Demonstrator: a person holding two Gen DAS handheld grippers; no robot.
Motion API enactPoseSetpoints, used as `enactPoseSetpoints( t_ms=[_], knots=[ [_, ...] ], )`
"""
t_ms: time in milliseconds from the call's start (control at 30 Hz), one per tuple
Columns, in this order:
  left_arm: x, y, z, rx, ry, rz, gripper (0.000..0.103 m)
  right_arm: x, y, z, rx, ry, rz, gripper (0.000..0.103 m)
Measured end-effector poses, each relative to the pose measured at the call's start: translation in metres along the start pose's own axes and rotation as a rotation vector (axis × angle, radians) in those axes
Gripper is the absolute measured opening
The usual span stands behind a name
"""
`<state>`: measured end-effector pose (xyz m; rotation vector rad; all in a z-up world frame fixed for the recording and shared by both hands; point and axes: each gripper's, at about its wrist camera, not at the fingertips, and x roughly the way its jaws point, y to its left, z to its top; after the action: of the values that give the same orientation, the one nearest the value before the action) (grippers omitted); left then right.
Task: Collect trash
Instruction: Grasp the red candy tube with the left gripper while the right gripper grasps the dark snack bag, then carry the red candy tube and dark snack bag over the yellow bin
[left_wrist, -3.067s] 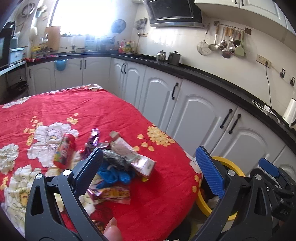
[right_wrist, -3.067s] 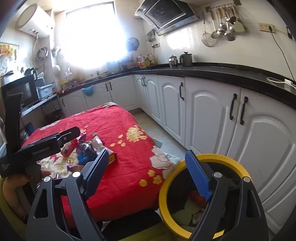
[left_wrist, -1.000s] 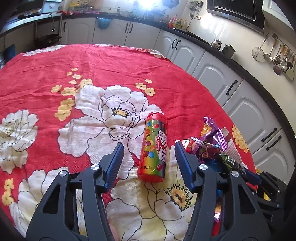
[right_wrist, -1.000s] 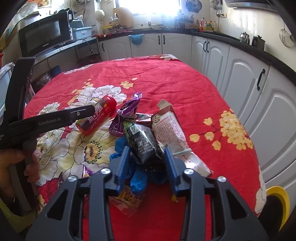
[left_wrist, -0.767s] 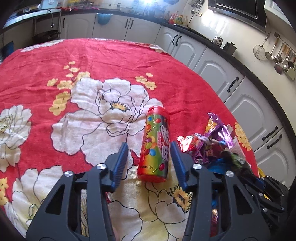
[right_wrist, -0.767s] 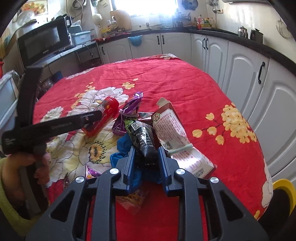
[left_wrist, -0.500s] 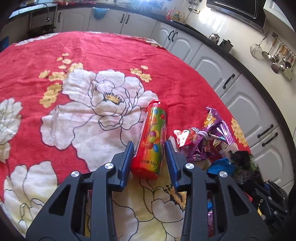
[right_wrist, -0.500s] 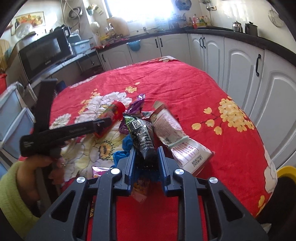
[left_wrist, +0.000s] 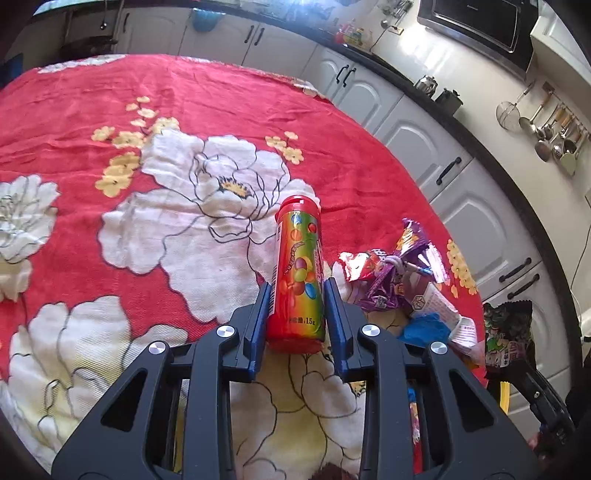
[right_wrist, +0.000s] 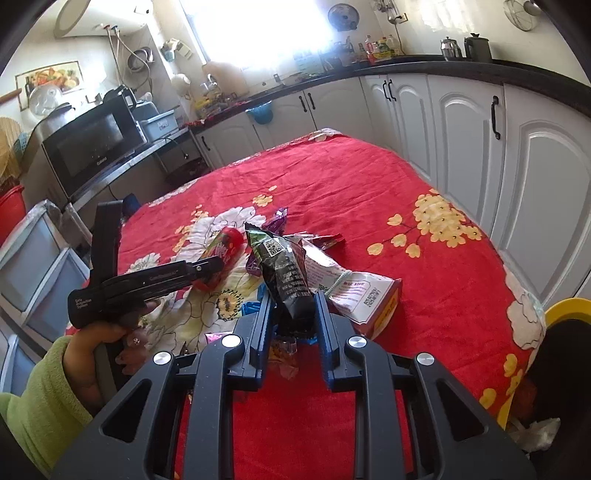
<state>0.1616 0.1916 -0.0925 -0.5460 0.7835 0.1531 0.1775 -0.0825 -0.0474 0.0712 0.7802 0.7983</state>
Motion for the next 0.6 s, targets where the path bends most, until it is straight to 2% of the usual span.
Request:
enactPoseSetpoints(
  t_ms=[600],
  knots=[
    [-0.063,-0.065,0.002,0.117,-0.128,-0.102,0.022,-0.056,-0.03,-0.006,0.086,-0.094,-0.034,0.018]
  ],
)
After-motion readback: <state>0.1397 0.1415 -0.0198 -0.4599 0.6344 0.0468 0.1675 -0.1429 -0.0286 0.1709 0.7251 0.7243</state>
